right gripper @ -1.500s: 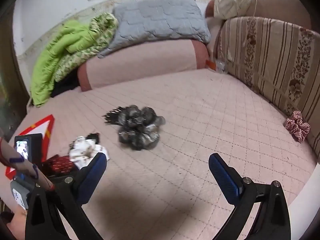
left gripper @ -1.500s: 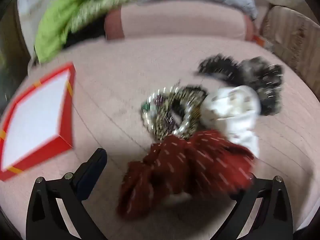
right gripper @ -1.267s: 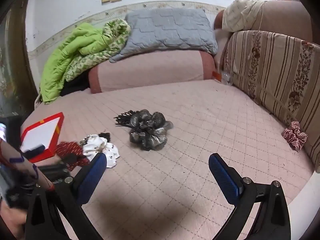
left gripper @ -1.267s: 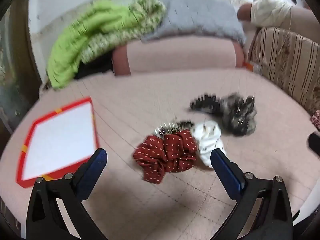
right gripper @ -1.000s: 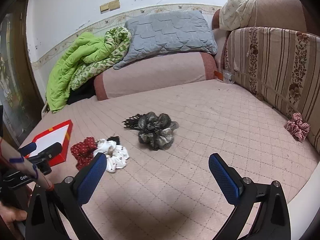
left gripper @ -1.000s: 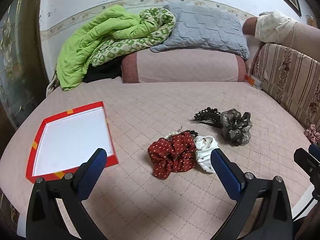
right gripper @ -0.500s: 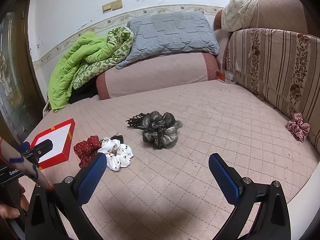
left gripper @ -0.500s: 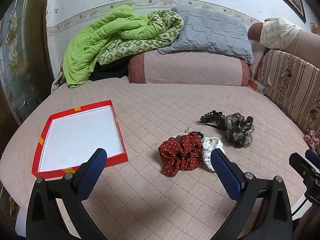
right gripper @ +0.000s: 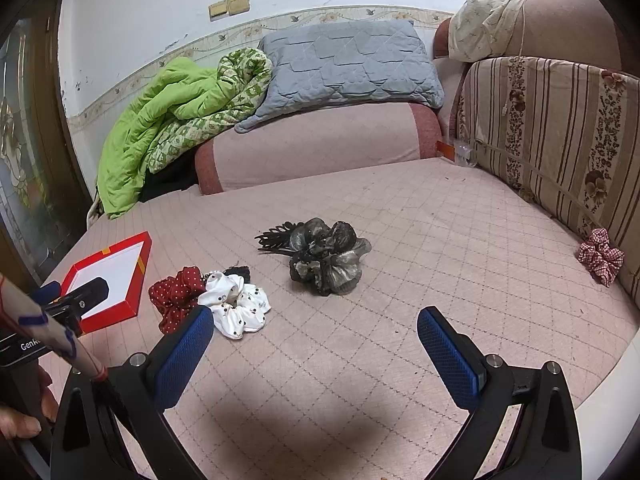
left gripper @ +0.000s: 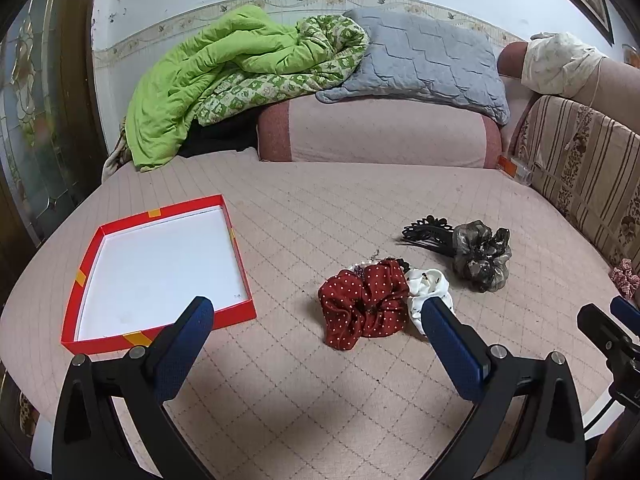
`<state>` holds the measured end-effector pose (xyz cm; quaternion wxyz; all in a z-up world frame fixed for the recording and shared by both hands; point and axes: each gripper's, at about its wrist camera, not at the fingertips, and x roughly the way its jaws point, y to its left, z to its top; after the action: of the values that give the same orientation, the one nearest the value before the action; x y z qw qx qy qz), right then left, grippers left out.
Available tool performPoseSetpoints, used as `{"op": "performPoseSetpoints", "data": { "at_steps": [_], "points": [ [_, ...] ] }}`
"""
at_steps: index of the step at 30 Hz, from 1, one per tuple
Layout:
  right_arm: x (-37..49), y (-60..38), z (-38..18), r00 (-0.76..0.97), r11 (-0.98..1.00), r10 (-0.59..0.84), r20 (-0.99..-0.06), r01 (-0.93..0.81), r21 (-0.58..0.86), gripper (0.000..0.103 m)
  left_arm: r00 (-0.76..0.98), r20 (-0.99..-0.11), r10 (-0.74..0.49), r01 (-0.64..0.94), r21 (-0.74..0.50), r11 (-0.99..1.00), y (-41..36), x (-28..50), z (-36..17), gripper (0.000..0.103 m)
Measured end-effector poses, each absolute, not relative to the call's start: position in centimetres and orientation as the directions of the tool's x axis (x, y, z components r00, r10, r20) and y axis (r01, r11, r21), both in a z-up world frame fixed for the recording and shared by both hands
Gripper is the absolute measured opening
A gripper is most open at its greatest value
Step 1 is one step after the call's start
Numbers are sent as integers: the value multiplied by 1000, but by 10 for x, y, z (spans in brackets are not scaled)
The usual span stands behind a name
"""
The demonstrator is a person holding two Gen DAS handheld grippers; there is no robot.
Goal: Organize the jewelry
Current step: 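Move both grippers toward the scrunchies beside the red-rimmed tray, then grasp the red polka-dot scrunchie with the left gripper while the right gripper grasps the white scrunchie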
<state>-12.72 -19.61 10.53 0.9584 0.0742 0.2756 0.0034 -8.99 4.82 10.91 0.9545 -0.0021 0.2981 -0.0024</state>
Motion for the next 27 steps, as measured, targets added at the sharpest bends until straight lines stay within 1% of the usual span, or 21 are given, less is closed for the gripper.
{"op": "performPoseSetpoints", "data": {
  "at_steps": [20, 27],
  "points": [
    [-113, -185, 99, 820, 991, 70, -567, 6, 132, 103, 764, -645, -13, -7, -28, 1000, 52, -67, 88, 103],
    [-106, -183, 93, 801, 993, 68, -594, 6, 122, 103, 741, -671, -28, 1, -41, 999, 56, -55, 76, 103]
  ]
}}
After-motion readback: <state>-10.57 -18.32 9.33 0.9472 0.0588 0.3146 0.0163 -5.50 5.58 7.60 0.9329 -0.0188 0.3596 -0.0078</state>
